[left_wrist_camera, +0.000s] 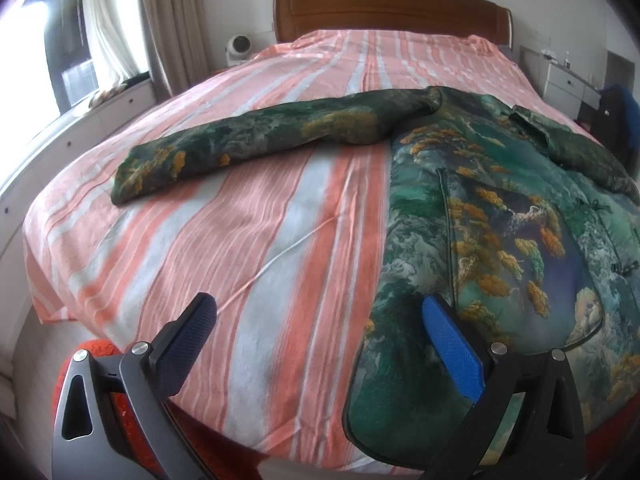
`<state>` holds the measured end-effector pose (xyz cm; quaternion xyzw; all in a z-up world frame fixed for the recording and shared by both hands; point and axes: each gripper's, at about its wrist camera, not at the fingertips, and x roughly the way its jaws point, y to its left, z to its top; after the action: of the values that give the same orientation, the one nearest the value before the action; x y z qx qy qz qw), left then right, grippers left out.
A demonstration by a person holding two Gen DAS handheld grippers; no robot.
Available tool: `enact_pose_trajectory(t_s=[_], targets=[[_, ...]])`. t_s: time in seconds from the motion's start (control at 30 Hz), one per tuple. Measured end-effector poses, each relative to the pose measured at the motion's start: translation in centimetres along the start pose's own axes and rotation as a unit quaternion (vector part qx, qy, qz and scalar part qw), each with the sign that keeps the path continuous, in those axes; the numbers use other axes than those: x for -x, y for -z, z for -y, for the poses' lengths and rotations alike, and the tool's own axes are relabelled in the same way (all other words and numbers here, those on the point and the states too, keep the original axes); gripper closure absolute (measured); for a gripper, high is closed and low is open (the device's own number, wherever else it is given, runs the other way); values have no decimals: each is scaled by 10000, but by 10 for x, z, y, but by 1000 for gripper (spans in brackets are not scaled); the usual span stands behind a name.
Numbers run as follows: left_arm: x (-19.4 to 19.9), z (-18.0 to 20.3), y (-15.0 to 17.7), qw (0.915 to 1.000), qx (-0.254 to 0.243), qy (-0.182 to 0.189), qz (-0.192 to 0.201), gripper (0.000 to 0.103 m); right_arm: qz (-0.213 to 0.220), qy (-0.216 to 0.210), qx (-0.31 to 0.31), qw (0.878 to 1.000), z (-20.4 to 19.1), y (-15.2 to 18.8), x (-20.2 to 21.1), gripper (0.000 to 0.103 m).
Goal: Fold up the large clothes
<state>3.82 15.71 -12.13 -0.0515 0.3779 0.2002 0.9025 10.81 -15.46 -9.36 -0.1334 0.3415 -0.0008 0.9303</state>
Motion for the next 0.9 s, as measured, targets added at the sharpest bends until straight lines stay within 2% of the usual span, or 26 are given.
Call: enact_pose_trajectory(t_s=[0.1,0.2,0.3,0.37,0.43,0.57,0.63,0.67,0.77,0.8,0.83,0.87,0.9], targets=[[1,-4,-4,9999,79,44,-80,1,38,-25,24,10000,-2,-1,2,1],[-4,-23,-20,9973,546,353,-333,1,49,-61,23,10000,-2,-1,3,1],[-14,-59,-46,9876,1342,698,-429,1,93,-45,3,9999,1,0,5,1],[-23,-86,-62,9767,1866,947,-468,1,91,-54,-23,9999,2,-1,4,1],[-40,-114,-75,9600,2387,1327,-624,1,98,-63,-54,9999,3,-2,4,1],[-78,-160,-86,9341,3145,1517,-736,1,102,-87,18,9999,0,-1,4,1],[-106,-181,-86,9147,3621,1533,-928,1,94,-92,75,9999,-2,0,4,1],[-122,-192,-86,9002,3931,1580,-1009,1,90,-91,98,9999,-4,0,4,1],[-145,-209,-87,8725,4544,1590,-840,2,58,-96,148,9998,-8,1,3,1],[-147,-213,-92,8702,4649,1484,-679,9,48,-99,176,9998,-9,1,2,1],[-147,-213,-101,8747,4637,1312,-526,18,44,-102,197,9997,-10,1,2,1],[-146,-211,-110,8842,4508,1129,-474,44,41,-110,232,9997,-12,1,2,1],[-145,-206,-126,9042,4151,882,-480,75,43,-116,251,9996,-13,2,1,1]])
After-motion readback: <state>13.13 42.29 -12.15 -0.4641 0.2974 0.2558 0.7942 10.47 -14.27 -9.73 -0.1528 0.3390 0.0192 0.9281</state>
